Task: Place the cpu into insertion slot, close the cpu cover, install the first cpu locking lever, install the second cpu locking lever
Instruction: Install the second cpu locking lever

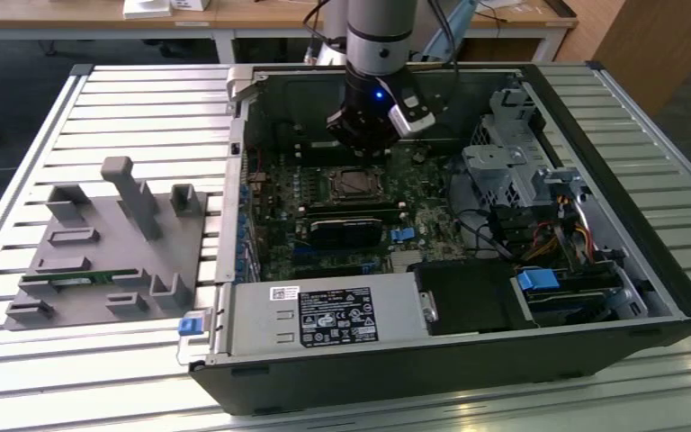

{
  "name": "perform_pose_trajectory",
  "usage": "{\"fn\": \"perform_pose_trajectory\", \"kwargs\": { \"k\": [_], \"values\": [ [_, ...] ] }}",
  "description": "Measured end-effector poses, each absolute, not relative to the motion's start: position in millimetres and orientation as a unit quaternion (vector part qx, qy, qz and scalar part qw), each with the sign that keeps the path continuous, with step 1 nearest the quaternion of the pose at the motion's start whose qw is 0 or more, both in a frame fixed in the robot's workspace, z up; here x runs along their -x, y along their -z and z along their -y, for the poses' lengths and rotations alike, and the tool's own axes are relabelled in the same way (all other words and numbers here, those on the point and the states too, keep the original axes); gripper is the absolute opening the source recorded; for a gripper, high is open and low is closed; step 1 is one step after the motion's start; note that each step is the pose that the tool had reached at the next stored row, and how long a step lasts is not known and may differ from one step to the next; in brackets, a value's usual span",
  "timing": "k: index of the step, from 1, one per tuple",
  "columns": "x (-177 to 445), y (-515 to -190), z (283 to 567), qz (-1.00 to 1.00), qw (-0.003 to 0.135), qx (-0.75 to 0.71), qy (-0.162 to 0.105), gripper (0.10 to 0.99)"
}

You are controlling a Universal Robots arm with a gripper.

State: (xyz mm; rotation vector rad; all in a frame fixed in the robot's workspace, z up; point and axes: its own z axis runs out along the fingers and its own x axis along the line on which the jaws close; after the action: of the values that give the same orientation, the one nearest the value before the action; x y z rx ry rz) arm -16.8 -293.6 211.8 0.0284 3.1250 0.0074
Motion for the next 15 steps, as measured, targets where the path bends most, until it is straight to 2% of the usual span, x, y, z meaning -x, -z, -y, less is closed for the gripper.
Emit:
{"fn": "perform_pose_trajectory", "kwargs": {
  "k": [10, 15],
  "values": [
    [16.8, -213.4, 302.4, -1.000, 0.008, -0.009, -0.002, 0.106],
    [16.8, -231.2, 302.4, -1.000, 0.008, -0.009, -0.002, 0.106]
  ]
}}
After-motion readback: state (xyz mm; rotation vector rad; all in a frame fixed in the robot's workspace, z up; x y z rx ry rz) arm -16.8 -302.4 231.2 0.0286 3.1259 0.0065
